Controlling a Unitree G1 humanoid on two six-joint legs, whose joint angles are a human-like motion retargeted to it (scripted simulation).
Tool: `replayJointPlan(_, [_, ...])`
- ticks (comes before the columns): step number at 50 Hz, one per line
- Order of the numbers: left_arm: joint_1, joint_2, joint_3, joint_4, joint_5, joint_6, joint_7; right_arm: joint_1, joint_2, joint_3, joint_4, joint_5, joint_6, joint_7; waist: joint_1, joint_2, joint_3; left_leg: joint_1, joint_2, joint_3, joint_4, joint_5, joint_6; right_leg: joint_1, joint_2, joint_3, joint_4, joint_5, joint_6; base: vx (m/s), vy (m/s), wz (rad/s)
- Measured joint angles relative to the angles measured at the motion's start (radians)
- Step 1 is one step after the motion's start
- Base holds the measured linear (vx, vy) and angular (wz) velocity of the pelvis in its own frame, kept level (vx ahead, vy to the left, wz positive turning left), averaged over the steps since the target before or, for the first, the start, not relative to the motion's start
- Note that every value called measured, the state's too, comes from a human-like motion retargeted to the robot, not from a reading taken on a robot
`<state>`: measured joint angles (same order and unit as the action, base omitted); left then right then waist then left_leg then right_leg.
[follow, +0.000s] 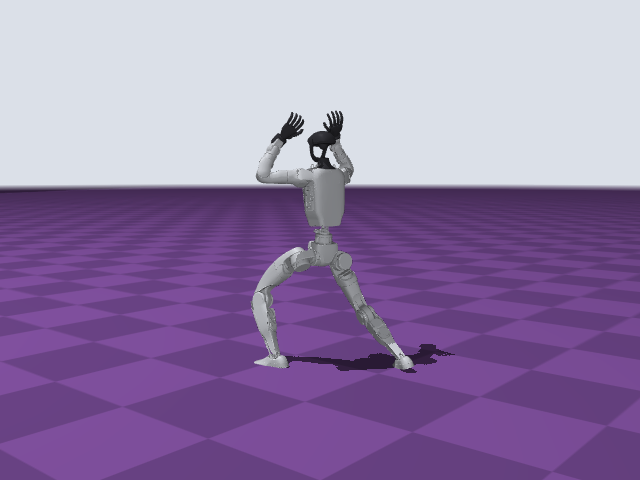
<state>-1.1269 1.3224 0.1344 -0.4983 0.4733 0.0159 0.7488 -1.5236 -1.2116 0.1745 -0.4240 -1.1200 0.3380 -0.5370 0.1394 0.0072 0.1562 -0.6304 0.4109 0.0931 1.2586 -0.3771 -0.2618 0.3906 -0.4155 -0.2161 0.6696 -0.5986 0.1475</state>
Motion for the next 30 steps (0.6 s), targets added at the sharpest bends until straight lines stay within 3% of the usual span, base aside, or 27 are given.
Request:
replayJointPlan(5, [-0.125,0.049,-0.14,0.066,0.051,0.015,-0.054,-0.141,0.013,0.129,0.057,-0.006,0.031,0.061,0.071,-0.02,-0.216,0.06,-0.024,0.116,-0.174,0.014,0.008,-0.071,-0.013,0.026,-0.17,0.351,0.016,0.46,0.34,-0.26])
replayJointPlan(7, [-0.312,0.08,-0.305,0.163,0.074,0.042,-0.07,-0.308,0.002,0.286,0.146,0.051,0.036,0.072,0.075,-0.025,-0.286,0.11,-0.081,0.159,-0.337,0.068,0.028,-0.144,-0.014,0.039,-0.167,0.503,0.024,0.38,0.37,0.36])
replayJointPlan(10, [-0.823,0.025,-0.745,0.435,0.094,0.054,-0.016,-0.689,0.035,0.666,0.42,0.187,0.028,-0.021,0.074,-0.004,-0.331,0.222,-0.155,0.18,-0.622,0.18,0.037,-0.24,0.021,0.042,-0.107,0.598,0.04,0.31,0.31,0.66])
replayJointPlan(13, [-1.425,-0.241,-1.347,0.936,-0.034,0.064,0.083,-1.052,0.162,1.029,0.851,0.397,0.013,-0.194,0.037,0.002,-0.294,0.364,-0.194,0.172,-0.908,0.305,0.02,-0.322,0.081,0.022,-0.013,0.57,0.032,0.24,0.22,0.68])
replayJointPlan(15, [-1.596,-0.41,-1.534,1.256,-0.18,0.012,0.093,-1.196,0.268,1.204,1.13,0.546,-0.039,-0.286,0.022,0.021,-0.266,0.446,-0.203,0.167,-1.057,0.37,0.011,-0.381,0.127,0.016,0.041,0.549,0.028,0.22,0.18,0.47])
replayJointPlan(18, [-1.541,-0.563,-1.534,1.599,-0.307,-0.058,-0.099,-1.13,0.411,1.225,1.443,0.593,-0.114,-0.222,0.015,0.051,-0.327,0.531,-0.208,0.18,-1.197,0.417,0.005,-0.486,0.195,0.039,0.068,0.522,0.024,0.23,0.14,0.09])
replayJointPlan(20, [-1.52,-0.647,-1.534,1.773,-0.311,-0.087,-0.149,-1.086,0.476,1.225,1.597,0.656,-0.167,-0.213,-0.008,0.038,-0.362,0.574,-0.227,0.198,-1.264,0.431,0.0,-0.552,0.222,0.06,0.036,0.499,0.04,0.23,0.11,-0.12])
replayJointPlan(23, [-1.483,-0.623,-1.534,1.785,-0.318,-0.085,-0.144,-1.059,0.527,1.225,1.662,0.676,-0.175,-0.207,-0.047,0.025,-0.383,0.63,-0.288,0.215,-1.326,0.424,0.0,-0.593,0.23,0.082,-0.139,0.479,0.051,0.25,0.1,0.05])
replayJointPlan(27, [-1.415,-0.601,-1.534,1.713,-0.231,-0.084,-0.042,-1.004,0.536,1.225,1.651,0.697,-0.18,-0.244,-0.104,-0.042,-0.386,0.714,-0.373,0.189,-1.346,0.378,0.0,-0.53,0.223,0.161,-0.438,0.559,0.107,0.3,-0.03,0.46])
replayJointPlan(30, [-1.374,-0.558,-1.534,1.673,-0.174,-0.081,-0.053,-0.987,0.529,1.225,1.63,0.663,-0.181,-0.211,-0.126,-0.045,-0.368,0.768,-0.374,0.168,-1.346,0.35,0.0,-0.481,0.232,0.188,-0.474,0.578,0.099,0.29,-0.13,0.36])
